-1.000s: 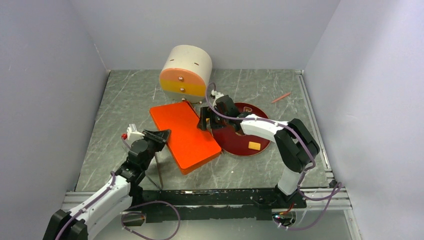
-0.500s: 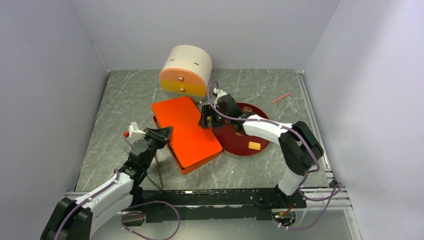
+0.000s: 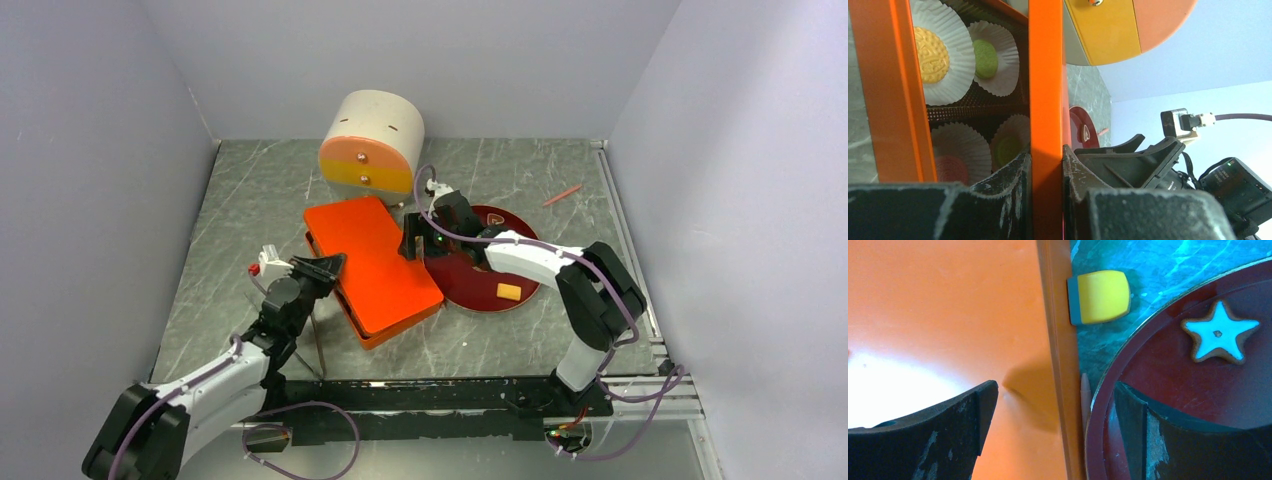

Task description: Pack the cookies

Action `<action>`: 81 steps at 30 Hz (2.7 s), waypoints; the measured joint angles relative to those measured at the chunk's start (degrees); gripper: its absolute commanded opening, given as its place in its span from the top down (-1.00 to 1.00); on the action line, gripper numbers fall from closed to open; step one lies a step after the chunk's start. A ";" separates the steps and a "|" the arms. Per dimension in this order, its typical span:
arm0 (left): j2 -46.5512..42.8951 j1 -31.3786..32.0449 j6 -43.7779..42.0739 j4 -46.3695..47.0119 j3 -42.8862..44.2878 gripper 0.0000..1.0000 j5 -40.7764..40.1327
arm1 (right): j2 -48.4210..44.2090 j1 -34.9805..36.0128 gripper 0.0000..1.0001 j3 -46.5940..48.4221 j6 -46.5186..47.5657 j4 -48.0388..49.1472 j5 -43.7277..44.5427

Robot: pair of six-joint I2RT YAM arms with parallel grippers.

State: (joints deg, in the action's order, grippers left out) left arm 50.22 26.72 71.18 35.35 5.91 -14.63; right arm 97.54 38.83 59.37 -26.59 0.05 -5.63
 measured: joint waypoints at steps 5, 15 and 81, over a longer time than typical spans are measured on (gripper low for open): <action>-3.67 0.11 -0.07 -4.85 0.00 0.84 -1.09 | 1.33 0.00 -0.80 0.04 -0.17 0.04 -1.38; -7.56 0.11 0.76 -12.24 0.52 0.42 -2.47 | 4.50 0.00 -0.66 2.32 -0.98 0.46 -5.16; -16.28 -0.52 3.52 -37.31 1.88 0.44 6.49 | 9.73 1.29 -0.46 8.46 0.55 -1.68 -7.72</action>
State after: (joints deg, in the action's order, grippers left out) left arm 33.93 26.20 74.70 -1.96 7.79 -8.14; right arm 107.26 40.12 67.83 -26.04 -1.63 -13.34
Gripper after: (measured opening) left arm 0.302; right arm 0.730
